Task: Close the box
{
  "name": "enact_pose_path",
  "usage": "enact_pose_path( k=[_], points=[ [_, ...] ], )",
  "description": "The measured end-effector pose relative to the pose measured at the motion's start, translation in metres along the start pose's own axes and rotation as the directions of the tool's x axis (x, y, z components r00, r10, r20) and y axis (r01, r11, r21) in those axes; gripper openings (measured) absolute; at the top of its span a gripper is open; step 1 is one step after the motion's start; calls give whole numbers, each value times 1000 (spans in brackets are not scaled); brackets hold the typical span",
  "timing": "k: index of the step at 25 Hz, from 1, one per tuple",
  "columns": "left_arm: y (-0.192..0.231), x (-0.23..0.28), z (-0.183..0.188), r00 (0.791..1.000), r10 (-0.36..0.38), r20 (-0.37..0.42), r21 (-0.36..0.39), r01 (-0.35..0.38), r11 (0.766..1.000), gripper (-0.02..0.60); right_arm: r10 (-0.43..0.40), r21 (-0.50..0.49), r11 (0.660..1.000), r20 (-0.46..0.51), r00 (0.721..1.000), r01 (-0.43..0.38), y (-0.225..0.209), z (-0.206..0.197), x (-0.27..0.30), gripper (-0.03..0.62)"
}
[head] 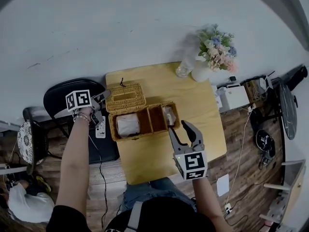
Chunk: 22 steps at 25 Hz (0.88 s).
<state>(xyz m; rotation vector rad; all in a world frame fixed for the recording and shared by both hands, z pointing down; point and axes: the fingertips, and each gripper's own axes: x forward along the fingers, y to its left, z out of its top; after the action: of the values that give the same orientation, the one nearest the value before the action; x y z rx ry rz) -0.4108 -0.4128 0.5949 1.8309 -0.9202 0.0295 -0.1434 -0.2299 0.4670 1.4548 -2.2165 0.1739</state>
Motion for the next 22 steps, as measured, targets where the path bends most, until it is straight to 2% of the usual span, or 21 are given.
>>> enact_pose_path(
  k=[2,6,9,16,22],
  points=[
    [-5,-6,6,999,23,23,49,-24,999,126,17,-1,1000,1,1000,-17,6,0,0,195],
    [-25,-18,17,997,-1,80,102,-7,995,102,56,22,998,25,998,-57,18,7,1,189],
    [-37,-28,22,995,-12,102,154,-4,988,91,78,1,997,43,996,-79,27,15,1,187],
    [-58,-43,23,996,4,88,250,-26,968,84,77,-8,997,87,993,-77,25,32,-7,184],
    [-73,-54,19,996,38,75,365,-63,929,84,68,2,998,110,992,-69,19,36,-20,181]
  ],
)
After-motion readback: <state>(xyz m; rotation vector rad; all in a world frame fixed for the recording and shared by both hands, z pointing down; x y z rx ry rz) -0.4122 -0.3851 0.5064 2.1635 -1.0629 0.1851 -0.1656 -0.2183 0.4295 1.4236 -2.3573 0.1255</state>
